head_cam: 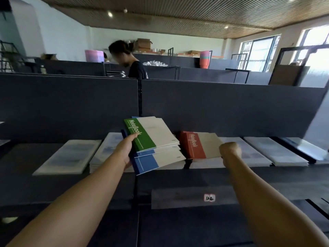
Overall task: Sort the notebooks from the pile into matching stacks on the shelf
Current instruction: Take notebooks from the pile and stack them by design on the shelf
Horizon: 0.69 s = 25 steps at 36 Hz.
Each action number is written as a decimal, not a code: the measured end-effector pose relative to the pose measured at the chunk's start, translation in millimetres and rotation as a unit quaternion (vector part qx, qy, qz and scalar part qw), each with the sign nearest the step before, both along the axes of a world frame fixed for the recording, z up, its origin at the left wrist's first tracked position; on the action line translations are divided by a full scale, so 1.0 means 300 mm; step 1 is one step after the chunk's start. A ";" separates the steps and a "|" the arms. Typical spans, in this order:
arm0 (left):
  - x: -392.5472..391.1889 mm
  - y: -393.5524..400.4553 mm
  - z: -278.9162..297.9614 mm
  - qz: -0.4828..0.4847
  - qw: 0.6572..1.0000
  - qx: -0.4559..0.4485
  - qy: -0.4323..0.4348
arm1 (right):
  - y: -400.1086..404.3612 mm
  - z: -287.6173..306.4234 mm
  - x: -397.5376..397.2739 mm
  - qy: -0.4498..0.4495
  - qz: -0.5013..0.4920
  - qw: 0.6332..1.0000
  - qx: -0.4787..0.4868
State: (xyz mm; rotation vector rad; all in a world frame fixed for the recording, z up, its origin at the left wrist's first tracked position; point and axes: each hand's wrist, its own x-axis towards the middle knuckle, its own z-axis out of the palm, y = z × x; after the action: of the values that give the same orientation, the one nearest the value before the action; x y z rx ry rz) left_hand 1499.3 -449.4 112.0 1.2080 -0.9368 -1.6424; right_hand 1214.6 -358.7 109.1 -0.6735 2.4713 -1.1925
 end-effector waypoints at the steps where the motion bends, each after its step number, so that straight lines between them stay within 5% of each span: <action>1: -0.001 0.002 0.001 -0.004 1.000 0.001 0.000 | -0.003 -0.002 0.000 0.025 -0.010 0.999 0.017; 5: -0.006 0.015 0.004 -0.017 1.000 0.006 0.004 | 0.008 -0.003 0.034 0.203 -0.024 0.973 0.109; 8: -0.012 0.025 -0.001 -0.027 1.000 0.007 0.011 | -0.008 0.010 0.093 0.272 0.055 0.960 0.029; 13: -0.019 0.051 -0.011 -0.057 0.998 0.003 -0.004 | -0.074 0.037 0.272 0.071 0.279 0.955 -0.075; 18: 0.008 0.062 -0.020 -0.072 0.997 -0.024 -0.020 | -0.132 0.025 0.341 -0.092 0.262 0.958 -0.073; 25: 0.091 0.040 -0.011 -0.041 0.992 -0.055 -0.110 | -0.149 0.014 0.420 -0.103 0.233 0.963 -0.087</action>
State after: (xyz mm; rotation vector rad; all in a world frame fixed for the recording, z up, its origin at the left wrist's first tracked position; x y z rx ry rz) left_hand 1526.6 -437.5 108.8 1.3072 -1.2134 -1.5197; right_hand 1340.6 -403.4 113.1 -1.0499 1.9067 -1.2217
